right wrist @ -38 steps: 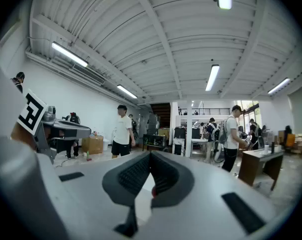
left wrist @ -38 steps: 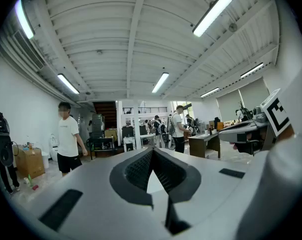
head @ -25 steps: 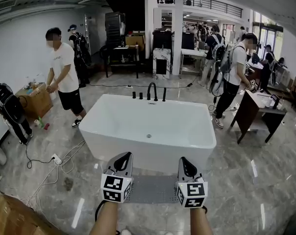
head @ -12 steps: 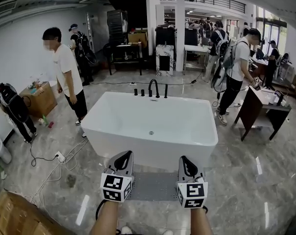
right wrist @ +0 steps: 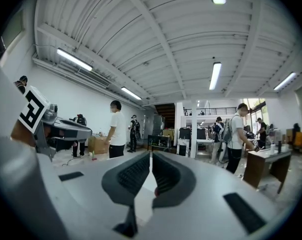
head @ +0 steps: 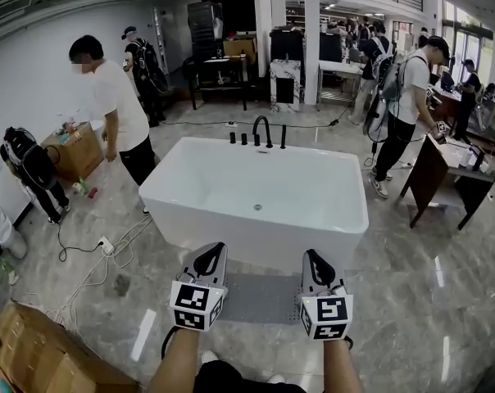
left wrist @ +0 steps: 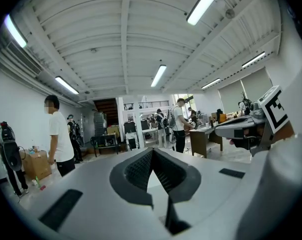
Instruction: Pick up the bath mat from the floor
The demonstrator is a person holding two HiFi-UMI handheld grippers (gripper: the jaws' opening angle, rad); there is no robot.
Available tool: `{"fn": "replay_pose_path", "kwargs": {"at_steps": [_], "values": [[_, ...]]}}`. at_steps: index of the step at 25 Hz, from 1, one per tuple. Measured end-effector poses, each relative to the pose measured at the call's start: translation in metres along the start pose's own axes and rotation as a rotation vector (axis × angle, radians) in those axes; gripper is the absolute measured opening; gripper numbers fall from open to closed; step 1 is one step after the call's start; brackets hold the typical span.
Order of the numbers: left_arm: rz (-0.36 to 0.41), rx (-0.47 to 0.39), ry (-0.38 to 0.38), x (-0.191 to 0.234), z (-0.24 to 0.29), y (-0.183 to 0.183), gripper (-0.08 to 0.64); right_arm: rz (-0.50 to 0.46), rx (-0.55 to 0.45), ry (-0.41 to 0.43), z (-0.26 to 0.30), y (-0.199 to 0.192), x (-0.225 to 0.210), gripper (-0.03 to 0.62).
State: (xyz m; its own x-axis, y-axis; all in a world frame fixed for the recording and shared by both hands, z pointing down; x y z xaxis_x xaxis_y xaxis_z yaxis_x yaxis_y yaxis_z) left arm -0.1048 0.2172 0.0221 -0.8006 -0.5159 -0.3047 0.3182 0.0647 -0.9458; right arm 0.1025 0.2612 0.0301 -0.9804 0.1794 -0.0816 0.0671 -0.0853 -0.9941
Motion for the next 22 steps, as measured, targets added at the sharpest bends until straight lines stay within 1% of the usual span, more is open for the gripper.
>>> {"fn": "replay_pose_path", "kwargs": {"at_steps": [5, 9, 13, 18, 22], "values": [[-0.003, 0.004, 0.0, 0.014, 0.022, -0.007, -0.003, -0.01, 0.011, 0.008, 0.023, -0.002, -0.001, 0.023], [-0.01, 0.003, -0.017, 0.033, 0.056, -0.018, -0.003, -0.02, 0.016, 0.002, 0.06, -0.002, -0.005, 0.023], [-0.04, 0.011, -0.044, 0.063, 0.096, -0.035, -0.003, -0.025, 0.036, -0.027, 0.106, -0.005, -0.005, 0.023], [-0.077, 0.008, -0.078, 0.107, 0.138, -0.055, -0.003, -0.039, 0.059, -0.066, 0.162, -0.004, 0.006, 0.023], [-0.083, 0.016, -0.12, 0.141, 0.163, -0.073, -0.003, -0.046, 0.076, -0.109, 0.202, -0.003, 0.021, 0.023]]}}
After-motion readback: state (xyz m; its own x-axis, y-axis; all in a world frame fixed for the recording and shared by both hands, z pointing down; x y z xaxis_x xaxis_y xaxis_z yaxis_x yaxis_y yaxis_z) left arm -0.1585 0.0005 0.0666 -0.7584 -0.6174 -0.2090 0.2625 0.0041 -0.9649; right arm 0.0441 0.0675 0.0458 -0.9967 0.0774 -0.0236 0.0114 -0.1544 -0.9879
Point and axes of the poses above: the fingertips, and each gripper's own axes: z forward along the fingers, x to its left, y out of its top, the point moved 3 cm from there along -z, backward along the fingers, and after that the axes turned 10 degrees about z, right-handed, at the moved point
